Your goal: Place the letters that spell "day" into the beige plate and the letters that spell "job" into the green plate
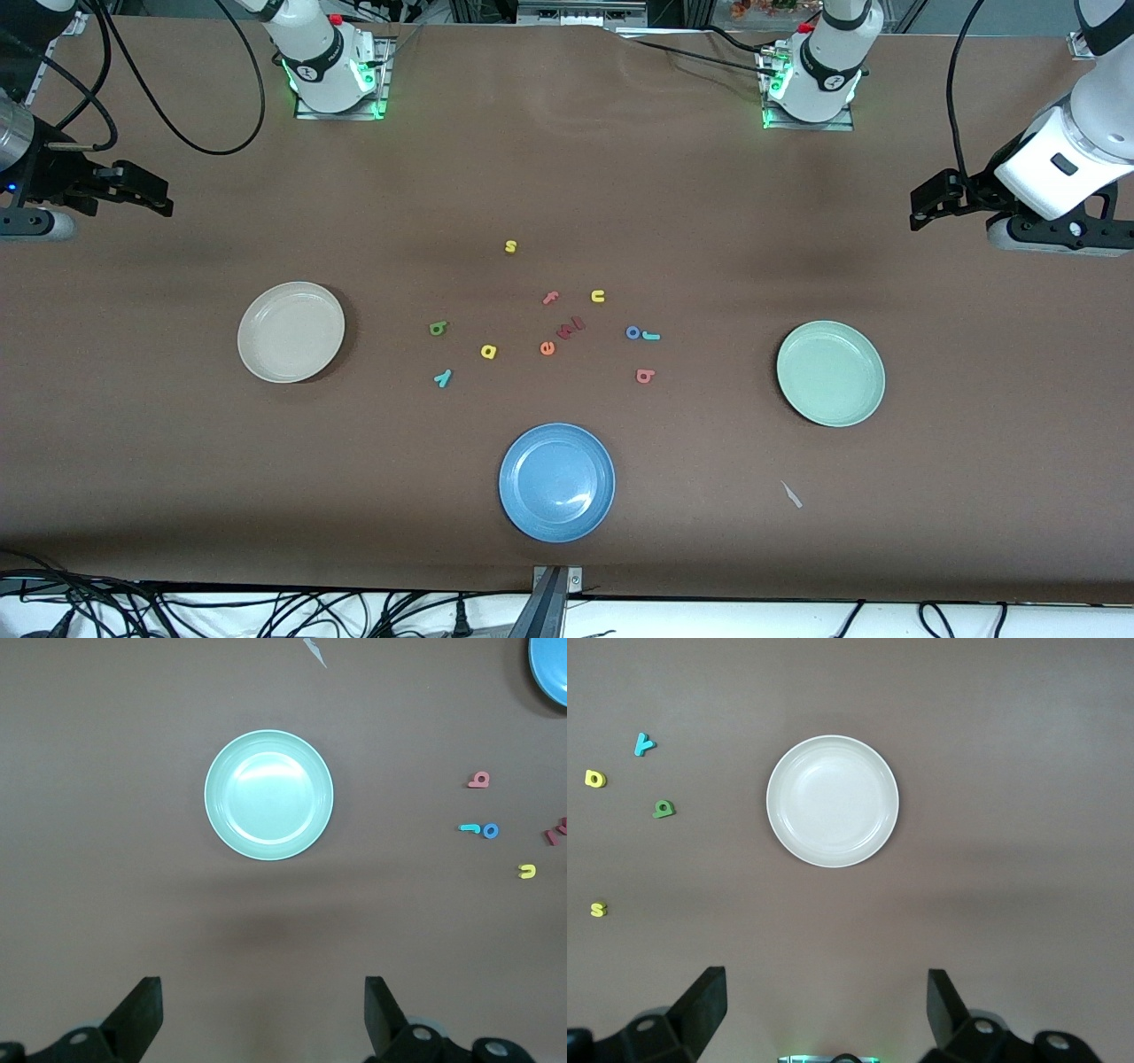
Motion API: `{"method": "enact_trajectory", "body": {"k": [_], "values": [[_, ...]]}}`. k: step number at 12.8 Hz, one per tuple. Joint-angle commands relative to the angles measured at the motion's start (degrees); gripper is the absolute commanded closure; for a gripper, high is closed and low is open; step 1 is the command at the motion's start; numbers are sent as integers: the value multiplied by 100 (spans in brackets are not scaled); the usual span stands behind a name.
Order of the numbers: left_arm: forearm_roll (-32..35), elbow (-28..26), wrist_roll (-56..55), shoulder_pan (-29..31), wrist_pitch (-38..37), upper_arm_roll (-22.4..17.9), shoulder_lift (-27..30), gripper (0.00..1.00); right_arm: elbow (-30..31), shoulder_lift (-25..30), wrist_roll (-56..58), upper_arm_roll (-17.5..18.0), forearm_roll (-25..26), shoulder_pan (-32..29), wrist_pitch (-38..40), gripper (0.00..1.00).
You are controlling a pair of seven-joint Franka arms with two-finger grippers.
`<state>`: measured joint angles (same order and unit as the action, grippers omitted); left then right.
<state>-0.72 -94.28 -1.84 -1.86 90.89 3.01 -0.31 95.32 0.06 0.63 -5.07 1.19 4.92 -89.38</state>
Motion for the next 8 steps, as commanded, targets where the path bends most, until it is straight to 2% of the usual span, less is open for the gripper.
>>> {"method": "enact_trajectory", "body": {"k": [1,8], "values": [[-86,138,131,36,-80,50,-57,0,4,29,87,24,39,-27,61,0],[-77,147,140,45,-89,15,-57,0,-4,29,95,15,39,-27,61,0]]}}
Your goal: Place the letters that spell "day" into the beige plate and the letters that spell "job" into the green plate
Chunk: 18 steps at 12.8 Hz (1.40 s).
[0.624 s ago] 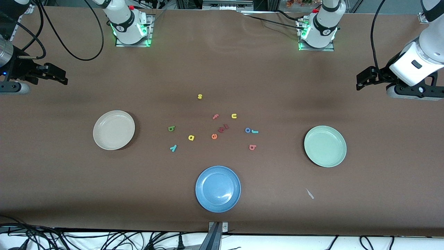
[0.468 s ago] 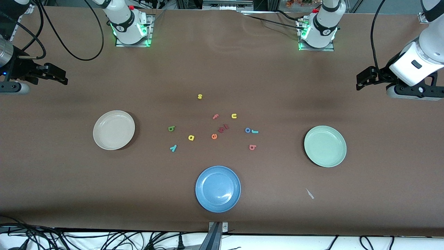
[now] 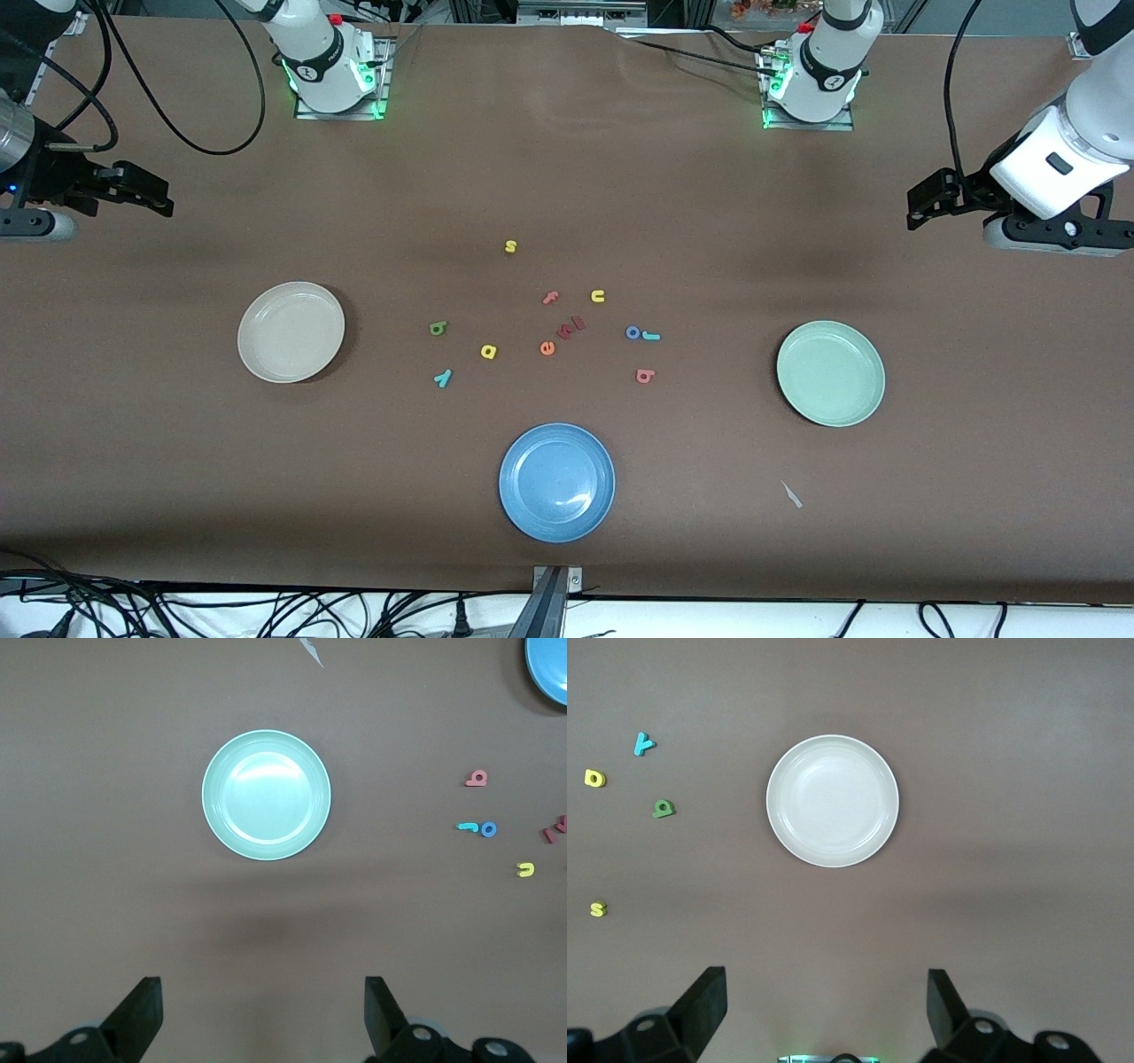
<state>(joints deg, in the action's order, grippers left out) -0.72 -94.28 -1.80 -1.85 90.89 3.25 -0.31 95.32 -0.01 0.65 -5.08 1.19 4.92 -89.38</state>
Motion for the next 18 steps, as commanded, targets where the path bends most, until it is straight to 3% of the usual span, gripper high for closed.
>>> {"method": "enact_trajectory", "body": {"k": [1,18], "values": [[-77,147,128,44,-89,-8,-56,0,-4,27,93,15,39,-27,61,0],[-59,129,119,193,-256,-17,-65,0,-4,36,85,15,30,-27,87,0]]}}
